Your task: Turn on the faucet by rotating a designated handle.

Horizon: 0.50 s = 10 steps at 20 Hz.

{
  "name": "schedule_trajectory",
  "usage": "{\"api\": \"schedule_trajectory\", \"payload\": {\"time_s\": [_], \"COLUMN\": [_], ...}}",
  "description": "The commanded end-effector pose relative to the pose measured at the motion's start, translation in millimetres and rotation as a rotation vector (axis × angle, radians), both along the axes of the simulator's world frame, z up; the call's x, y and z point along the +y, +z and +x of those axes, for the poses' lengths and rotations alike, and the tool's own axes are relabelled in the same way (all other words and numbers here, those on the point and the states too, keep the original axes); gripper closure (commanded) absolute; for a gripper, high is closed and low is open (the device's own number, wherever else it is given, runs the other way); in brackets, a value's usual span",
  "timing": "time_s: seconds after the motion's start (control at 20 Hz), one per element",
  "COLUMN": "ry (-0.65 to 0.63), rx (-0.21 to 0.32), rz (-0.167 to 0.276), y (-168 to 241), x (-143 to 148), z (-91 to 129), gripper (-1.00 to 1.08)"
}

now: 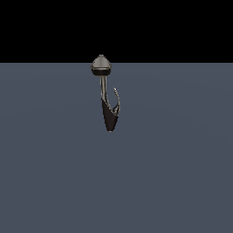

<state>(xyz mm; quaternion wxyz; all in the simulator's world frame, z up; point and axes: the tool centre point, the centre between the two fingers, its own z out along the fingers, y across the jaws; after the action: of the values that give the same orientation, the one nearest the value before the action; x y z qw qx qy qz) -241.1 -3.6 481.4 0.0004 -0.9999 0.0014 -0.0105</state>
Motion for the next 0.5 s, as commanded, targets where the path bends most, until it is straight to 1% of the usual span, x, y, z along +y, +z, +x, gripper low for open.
{"api": "schedule_trajectory", "payload": {"time_s": [0.0, 0.45], "ry": [0.000, 0.032], "rx": [0.000, 0.023], "rz": [0.000, -0.019], "y": [0.0, 0.2], "x": [0.0, 8.6], "z": [0.0, 3.8], "gripper": [1.08, 1.08]}}
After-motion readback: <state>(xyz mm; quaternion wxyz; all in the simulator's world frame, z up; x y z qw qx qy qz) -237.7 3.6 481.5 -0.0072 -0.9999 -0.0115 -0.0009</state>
